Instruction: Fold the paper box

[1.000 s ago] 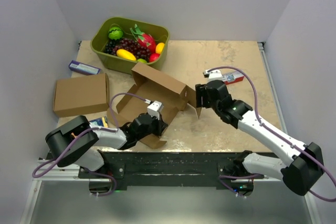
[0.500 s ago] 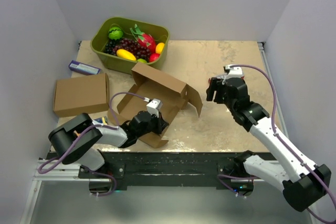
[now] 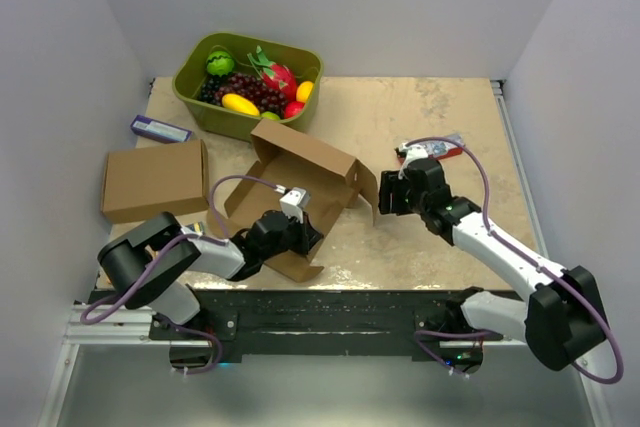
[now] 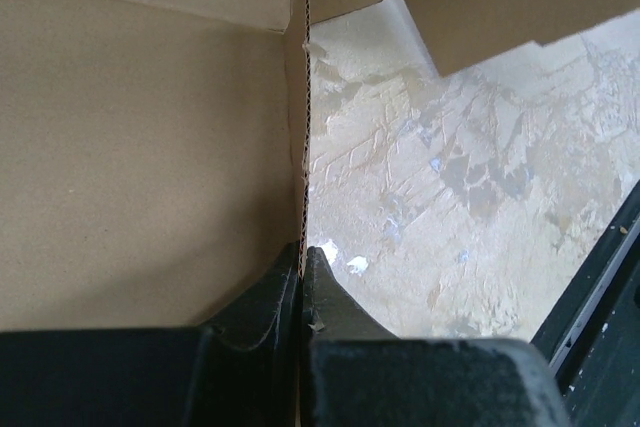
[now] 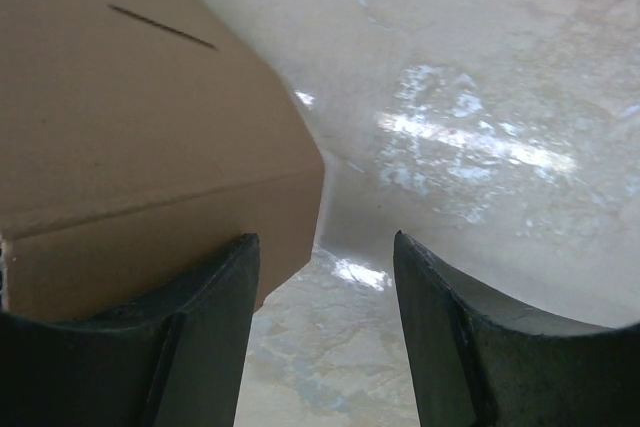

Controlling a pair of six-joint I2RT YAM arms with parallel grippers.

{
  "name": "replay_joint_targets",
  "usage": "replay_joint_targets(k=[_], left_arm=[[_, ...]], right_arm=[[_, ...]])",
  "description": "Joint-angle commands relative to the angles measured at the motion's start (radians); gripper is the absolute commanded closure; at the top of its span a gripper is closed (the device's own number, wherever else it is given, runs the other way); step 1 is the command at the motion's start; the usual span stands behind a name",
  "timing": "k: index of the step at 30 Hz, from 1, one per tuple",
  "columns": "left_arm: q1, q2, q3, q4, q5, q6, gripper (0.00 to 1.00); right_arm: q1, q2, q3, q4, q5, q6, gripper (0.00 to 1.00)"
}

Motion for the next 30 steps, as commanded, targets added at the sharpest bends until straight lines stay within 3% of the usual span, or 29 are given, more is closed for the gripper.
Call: replay_joint_targets(k=[1, 19, 26, 30], left_arm=[[0.001, 0.053, 0.003, -0.090, 0.055, -0.018, 1.00], [0.001, 0.081, 0.009, -0.061, 0.106, -0.027, 1.00], [0.001, 0.081, 0.006, -0.053, 0.113, -0.028, 1.00], [0.001, 0.081, 0.006, -0.051, 0.123, -0.028, 1.00]], right_arm=[[0.010, 0.023, -0.030, 0.176, -0.145, -0.025, 0.41], [0.129, 0.127, -0.083, 0.556, -0.185, -0.066, 0.37], [0.143, 0.204, -0.086, 0.690, -0.165, -0.120, 0.10], [0.143, 0.224, -0.082, 0.731, -0.187, -0.153, 0.01]])
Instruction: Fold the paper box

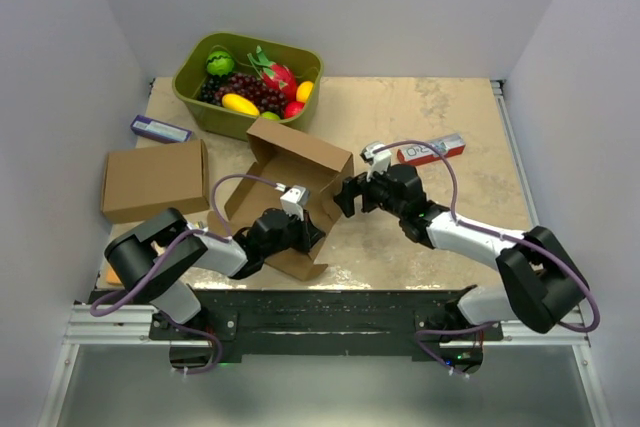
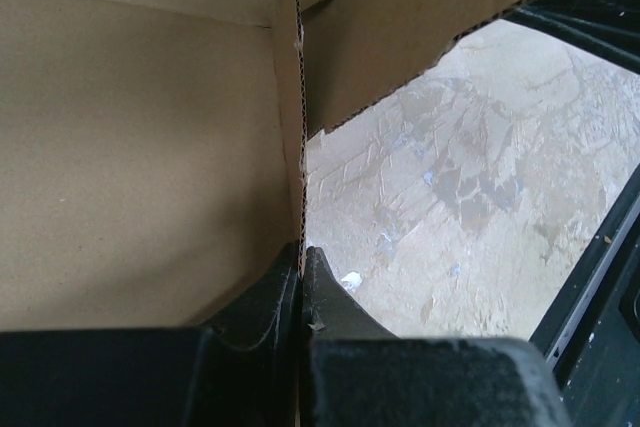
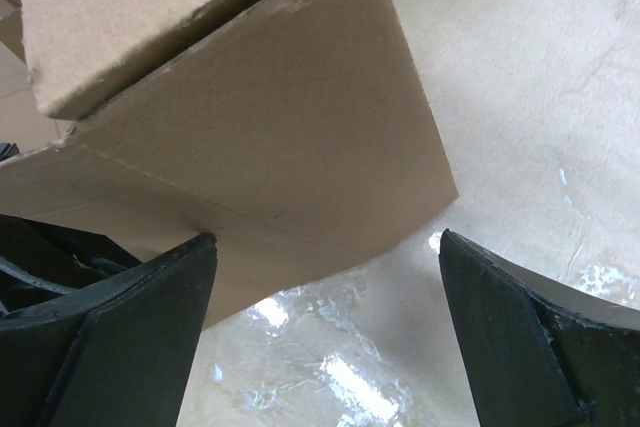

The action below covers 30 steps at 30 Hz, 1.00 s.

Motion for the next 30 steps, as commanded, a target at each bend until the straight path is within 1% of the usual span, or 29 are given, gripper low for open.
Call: replay_joint_targets(k=[1, 5, 6, 10, 12, 13, 19, 26, 30], left_arm=[[-0.011, 0.035, -0.007, -0.100, 0.085, -0.002, 1.00], [-0.011, 0.038, -0.007, -0.093, 0.097, -0.002, 1.00], [-0.011, 0.038, -0.007, -0.091, 0.102, -0.005, 1.00], [-0.011, 0.039, -0.007, -0.088, 0.108, -0.003, 1.00], [-0.011, 0.039, -0.005, -0.088, 0.111, -0.003, 1.00], [-0.011, 0.041, -0.004, -0.090, 0.113, -0.005, 1.00], [-0.011, 0.047, 0.001, -0.088, 0.120, -0.005, 1.00], [-0.011, 0.062, 0.015, -0.091, 0.133, -0.002, 1.00], [-0.011, 0.065, 0.021, -0.097, 0.131, 0.000, 1.00]], right_arm=[[0.007, 0.019, 0.010, 0.155, -0.024, -0.066, 0.01], [0.009, 0.032, 0.019, 0.163, -0.104, -0.159, 0.01], [0.007, 0.032, 0.022, 0.160, -0.140, -0.173, 0.01], [0.007, 0.035, 0.049, 0.123, -0.208, -0.212, 0.01], [0.009, 0.032, 0.064, 0.100, -0.225, -0.212, 0.01], [0.007, 0.028, 0.065, 0.084, -0.233, -0.242, 0.01], [0.007, 0.019, 0.067, 0.050, -0.236, -0.247, 0.01], [0.012, 0.002, 0.055, 0.064, -0.213, -0.238, 0.01], [0.026, -0.050, 0.030, 0.062, -0.179, -0.226, 0.01]])
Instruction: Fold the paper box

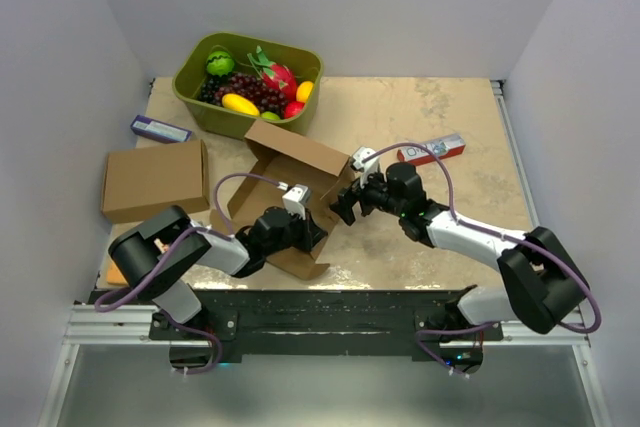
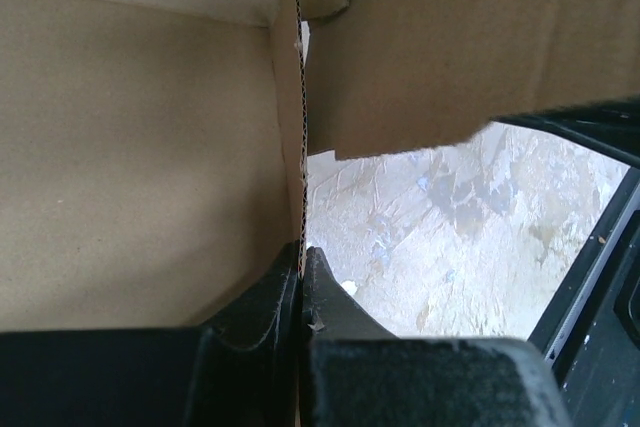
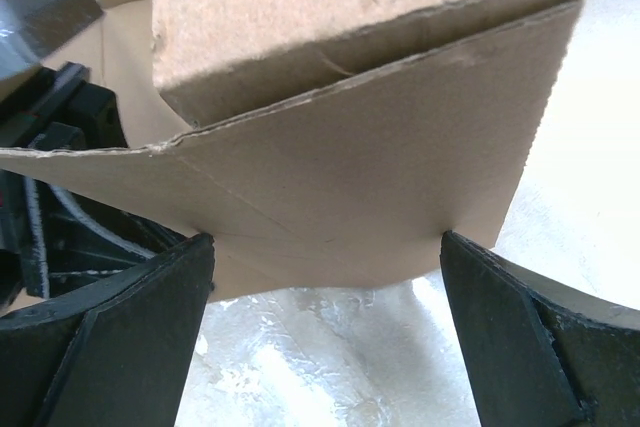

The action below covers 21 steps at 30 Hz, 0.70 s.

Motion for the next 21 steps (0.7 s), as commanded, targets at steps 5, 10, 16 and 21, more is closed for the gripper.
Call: replay_joint_targets(k=[5, 10, 16, 21], left_arm=[[-0.017, 0.060, 0.021, -0.112, 0.122, 0.001, 1.00], [-0.017, 0.071, 0.022, -0.107, 0.130, 0.000, 1.00], [-0.017, 0.077, 0.027, -0.107, 0.137, -0.002, 1.00], [-0.017, 0.080, 0.027, -0.100, 0.154, 0.003, 1.00]], right_arm=[[0.037, -0.063, -0.002, 0.074, 0.049, 0.004, 0.01], [0.044, -0.022, -0.011, 0.165, 0.138, 0.064, 0.01], [0.044, 0.037, 0.015, 0.251, 0.250, 0.082, 0.01], [0.044, 0.093, 0.039, 0.298, 0.331, 0.076, 0.01]])
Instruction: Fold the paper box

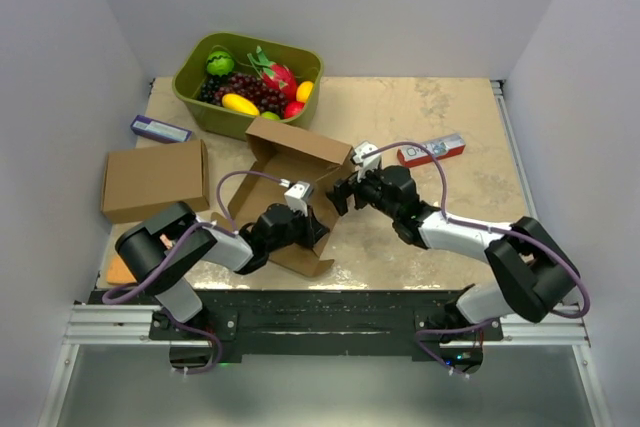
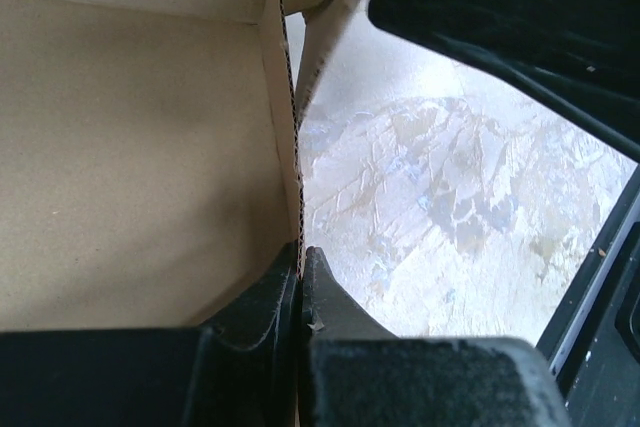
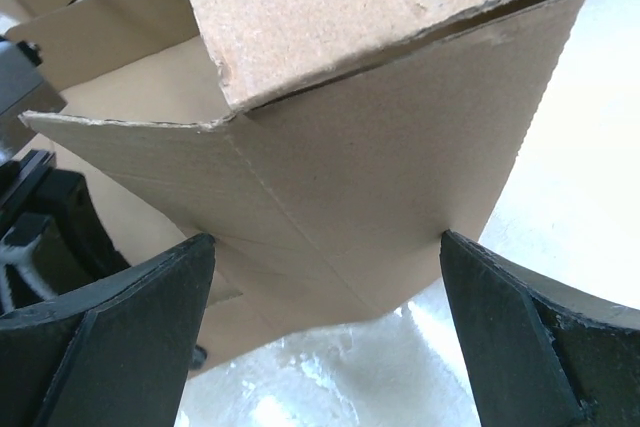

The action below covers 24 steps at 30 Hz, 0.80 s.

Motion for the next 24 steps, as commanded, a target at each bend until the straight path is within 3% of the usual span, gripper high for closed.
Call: replay_joint_targets(k=[1, 13, 24], left_arm=[[-0.024, 0.040, -0.008, -0.108, 0.146, 0.003, 1.00], [-0.024, 0.058, 0.012, -0.110, 0.176, 0.012, 1.00], [-0.024, 0.056, 0.015, -0.105, 0.176, 0.009, 1.00]], right_arm=[[0.003, 0.049, 0.059, 0.147, 0.147, -0.001, 0.01], [0.000, 0.149, 0.159, 0.181, 0.240, -0.024, 0.02], [0.002, 0.232, 0.183, 0.202, 0.274, 0.007, 0.13]])
